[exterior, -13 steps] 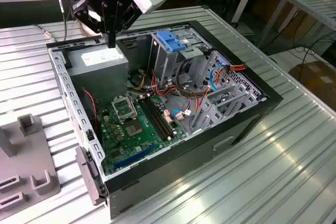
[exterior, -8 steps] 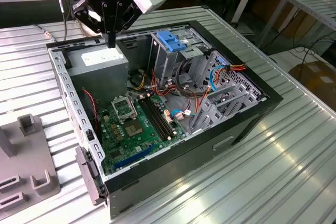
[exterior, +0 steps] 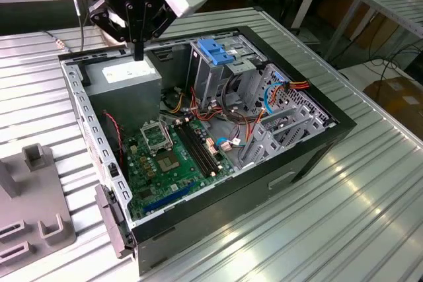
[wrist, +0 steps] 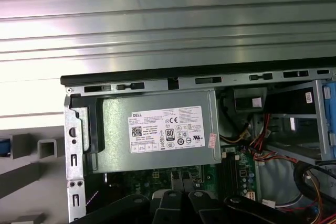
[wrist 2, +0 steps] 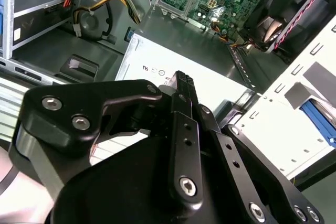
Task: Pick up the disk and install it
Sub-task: 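Reach for the disk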
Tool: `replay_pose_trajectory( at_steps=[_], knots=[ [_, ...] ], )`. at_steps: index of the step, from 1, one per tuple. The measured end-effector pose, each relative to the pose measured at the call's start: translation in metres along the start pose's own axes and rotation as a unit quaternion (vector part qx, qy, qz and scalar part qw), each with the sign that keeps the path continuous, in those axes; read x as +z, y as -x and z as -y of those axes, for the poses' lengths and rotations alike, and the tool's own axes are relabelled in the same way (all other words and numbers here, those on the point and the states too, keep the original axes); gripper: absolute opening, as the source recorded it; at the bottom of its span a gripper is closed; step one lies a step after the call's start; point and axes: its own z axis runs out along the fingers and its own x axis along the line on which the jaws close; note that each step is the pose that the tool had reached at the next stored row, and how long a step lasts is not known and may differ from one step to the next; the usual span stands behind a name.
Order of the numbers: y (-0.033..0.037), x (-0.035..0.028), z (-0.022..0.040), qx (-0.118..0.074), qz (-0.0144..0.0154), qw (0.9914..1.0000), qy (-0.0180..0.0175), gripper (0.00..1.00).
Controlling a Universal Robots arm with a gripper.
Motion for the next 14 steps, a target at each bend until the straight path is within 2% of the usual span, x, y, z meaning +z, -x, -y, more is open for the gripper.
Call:
replay_pose_trajectory(
  at_steps=[14],
  knots=[
    [-0.0060,-0.0001,0.0005,0.000,0.0000,1.00000,0.0000,0.10]
  ],
)
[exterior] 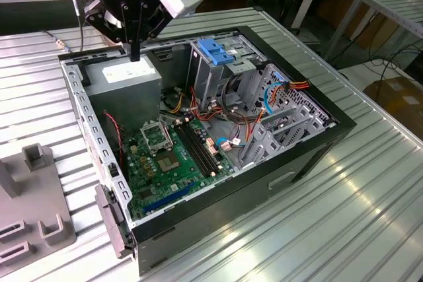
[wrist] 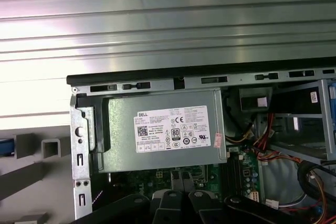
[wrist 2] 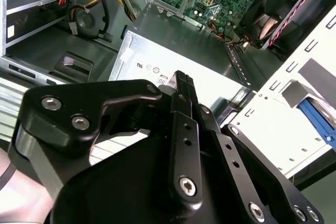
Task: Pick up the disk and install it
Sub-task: 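Reach for the disk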
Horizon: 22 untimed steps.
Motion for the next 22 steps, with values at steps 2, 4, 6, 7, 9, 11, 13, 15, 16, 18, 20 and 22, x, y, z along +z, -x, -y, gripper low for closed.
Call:
replay_pose_trajectory(
  at_steps=[2,4,6,7,9,11,13,15,16,18,20,22],
  knots=[
    [-0.0006,0.0000,0.0000,0.000,0.0000,1.00000,0.0000,0.10],
    [-0.0014,-0.0001,0.0001,0.000,0.0000,1.00000,0.0000,0.10],
    [-0.0026,0.0000,0.0002,0.000,0.0000,1.00000,0.0000,0.10],
    [-0.0032,-0.0001,0.0002,0.000,0.0000,1.00000,0.0000,0.10],
    [-0.0042,-0.0001,0.0003,0.000,0.0000,1.00000,0.0000,0.10],
    [-0.0050,-0.0001,0.0004,0.000,0.0000,1.00000,0.0000,0.10],
    [-0.0056,-0.0002,0.0004,0.000,0.0000,1.00000,0.0000,0.10],
    [-0.0062,-0.0002,0.0005,0.000,0.0000,1.00000,0.0000,0.10],
    [-0.0070,-0.0002,0.0005,0.000,0.0000,1.00000,0.0000,0.10],
    [-0.0077,-0.0002,0.0006,0.000,0.0000,1.00000,0.0000,0.10],
    [-0.0084,-0.0002,0.0006,0.000,0.0000,1.00000,0.0000,0.10],
    [-0.0092,-0.0003,0.0007,0.000,0.0000,1.00000,0.0000,0.10]
  ],
)
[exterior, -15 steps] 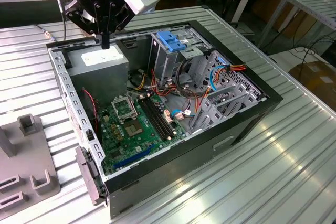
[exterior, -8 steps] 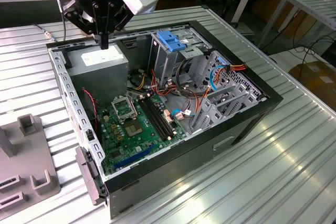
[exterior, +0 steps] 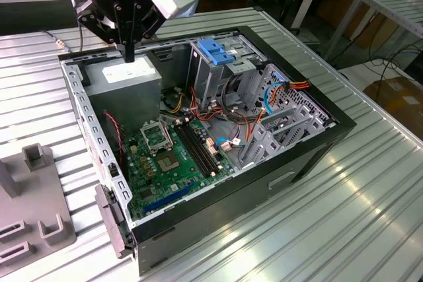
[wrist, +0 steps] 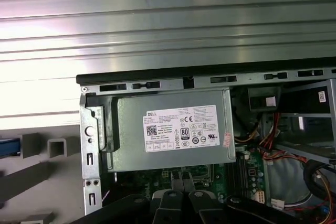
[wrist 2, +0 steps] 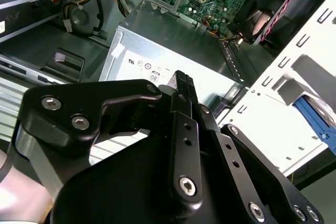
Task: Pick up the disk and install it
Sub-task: 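Reach for the disk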
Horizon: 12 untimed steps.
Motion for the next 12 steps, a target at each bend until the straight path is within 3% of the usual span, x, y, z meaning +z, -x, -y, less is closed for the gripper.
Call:
replay_pose_trajectory(
  at_steps=[12],
  knots=[
    [-0.0057,-0.0001,0.0004,0.000,0.0000,1.00000,0.0000,0.10]
  ],
)
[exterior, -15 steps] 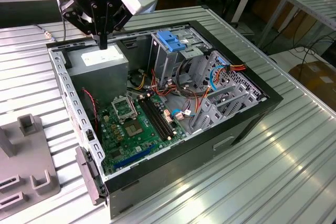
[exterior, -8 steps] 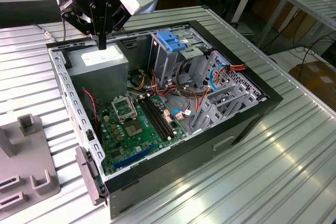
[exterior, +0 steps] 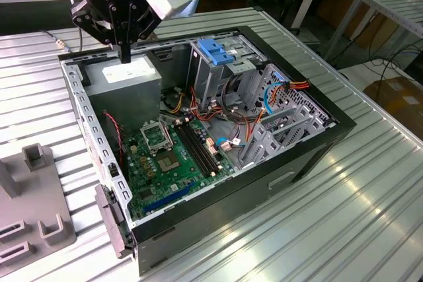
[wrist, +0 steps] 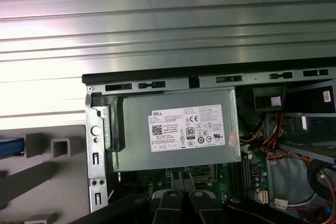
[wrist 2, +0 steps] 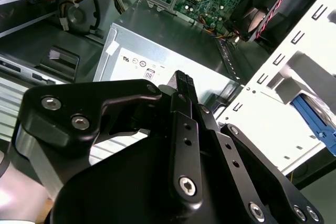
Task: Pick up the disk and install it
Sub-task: 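Reach for the disk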
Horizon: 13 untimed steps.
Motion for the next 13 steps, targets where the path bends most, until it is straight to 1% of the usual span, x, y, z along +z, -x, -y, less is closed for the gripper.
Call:
replay_pose_trajectory(
  at_steps=[13],
  knots=[
    [-0.0063,-0.0002,0.0005,0.000,0.0000,1.00000,0.0000,0.10]
  ],
)
